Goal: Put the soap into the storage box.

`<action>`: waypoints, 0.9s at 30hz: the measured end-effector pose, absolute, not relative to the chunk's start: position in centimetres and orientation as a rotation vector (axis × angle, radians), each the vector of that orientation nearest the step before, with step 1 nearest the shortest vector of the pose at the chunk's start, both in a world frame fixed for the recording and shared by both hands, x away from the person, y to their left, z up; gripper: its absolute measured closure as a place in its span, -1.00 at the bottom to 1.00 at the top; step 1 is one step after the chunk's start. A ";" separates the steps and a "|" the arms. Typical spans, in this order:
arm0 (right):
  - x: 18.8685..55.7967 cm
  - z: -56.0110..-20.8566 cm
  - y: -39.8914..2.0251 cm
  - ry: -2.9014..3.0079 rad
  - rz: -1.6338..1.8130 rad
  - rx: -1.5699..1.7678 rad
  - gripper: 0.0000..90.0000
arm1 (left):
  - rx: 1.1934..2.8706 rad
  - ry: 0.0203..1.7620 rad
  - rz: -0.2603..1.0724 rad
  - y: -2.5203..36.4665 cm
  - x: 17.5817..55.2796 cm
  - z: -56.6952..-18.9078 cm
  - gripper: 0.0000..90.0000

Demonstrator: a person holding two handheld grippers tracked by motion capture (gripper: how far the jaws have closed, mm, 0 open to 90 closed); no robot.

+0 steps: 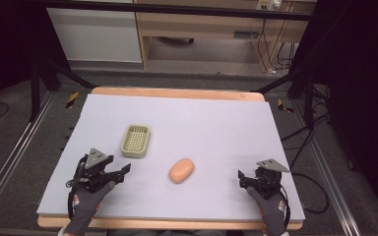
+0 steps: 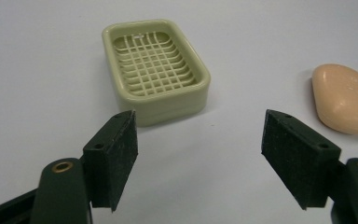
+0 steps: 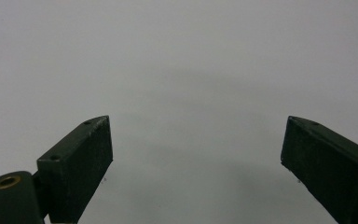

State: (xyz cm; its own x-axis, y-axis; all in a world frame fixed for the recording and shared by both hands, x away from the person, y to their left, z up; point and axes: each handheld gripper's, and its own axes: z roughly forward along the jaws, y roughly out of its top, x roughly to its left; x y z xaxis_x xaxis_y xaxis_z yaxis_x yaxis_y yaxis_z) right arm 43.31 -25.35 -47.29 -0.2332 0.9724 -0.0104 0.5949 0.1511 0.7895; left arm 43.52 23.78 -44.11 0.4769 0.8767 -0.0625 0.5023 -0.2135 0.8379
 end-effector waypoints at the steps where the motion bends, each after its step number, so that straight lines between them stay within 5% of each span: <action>1: 43.3 -47.3 -25.4 1.899 0.919 1.490 -0.80 | 1.869 1.154 0.551 23.8 43.5 -44.1 -0.42; 27: 43.1 -47.2 -25.9 1.862 0.926 1.512 -0.81 | 1.910 1.023 0.539 18.9 45.2 -41.3 -0.47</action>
